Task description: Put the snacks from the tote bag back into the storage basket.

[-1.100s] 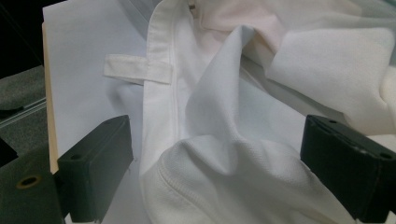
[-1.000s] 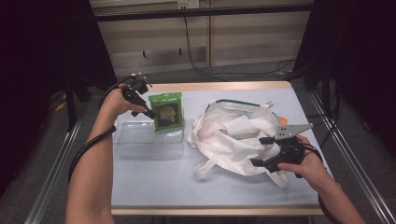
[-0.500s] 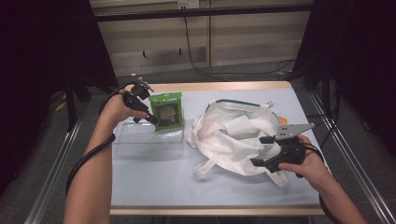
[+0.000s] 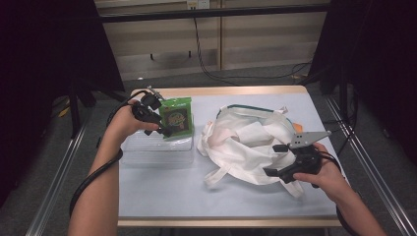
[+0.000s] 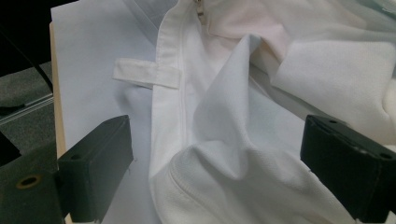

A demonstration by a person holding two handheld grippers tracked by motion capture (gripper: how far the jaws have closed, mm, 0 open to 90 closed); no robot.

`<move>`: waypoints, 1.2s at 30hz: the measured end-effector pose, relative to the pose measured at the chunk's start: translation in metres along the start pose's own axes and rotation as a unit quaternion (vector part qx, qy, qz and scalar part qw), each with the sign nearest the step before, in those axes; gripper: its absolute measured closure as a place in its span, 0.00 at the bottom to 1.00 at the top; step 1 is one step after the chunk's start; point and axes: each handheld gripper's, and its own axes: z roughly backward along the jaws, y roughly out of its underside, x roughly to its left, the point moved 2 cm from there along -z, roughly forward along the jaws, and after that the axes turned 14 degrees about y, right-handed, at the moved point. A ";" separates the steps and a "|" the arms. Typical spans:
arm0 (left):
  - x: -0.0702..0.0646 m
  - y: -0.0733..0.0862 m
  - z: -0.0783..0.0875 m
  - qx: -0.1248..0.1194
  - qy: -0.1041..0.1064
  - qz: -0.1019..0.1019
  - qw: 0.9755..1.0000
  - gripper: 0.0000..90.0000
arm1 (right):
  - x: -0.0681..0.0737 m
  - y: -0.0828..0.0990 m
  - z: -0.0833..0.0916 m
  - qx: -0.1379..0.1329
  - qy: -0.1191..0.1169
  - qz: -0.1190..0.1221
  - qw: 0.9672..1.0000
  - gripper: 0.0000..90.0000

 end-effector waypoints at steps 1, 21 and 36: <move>-0.001 0.000 -0.002 -0.002 0.001 0.001 1.000 0.13 | 0.000 0.000 0.000 0.000 0.000 0.000 1.000 0.10; -0.037 -0.002 -0.030 -0.018 0.036 -0.040 0.998 0.13 | -0.001 0.000 0.004 -0.002 0.001 -0.001 1.000 0.10; -0.060 -0.006 -0.047 -0.052 0.052 -0.047 0.996 0.12 | -0.001 0.002 0.005 0.001 0.002 0.000 1.000 0.10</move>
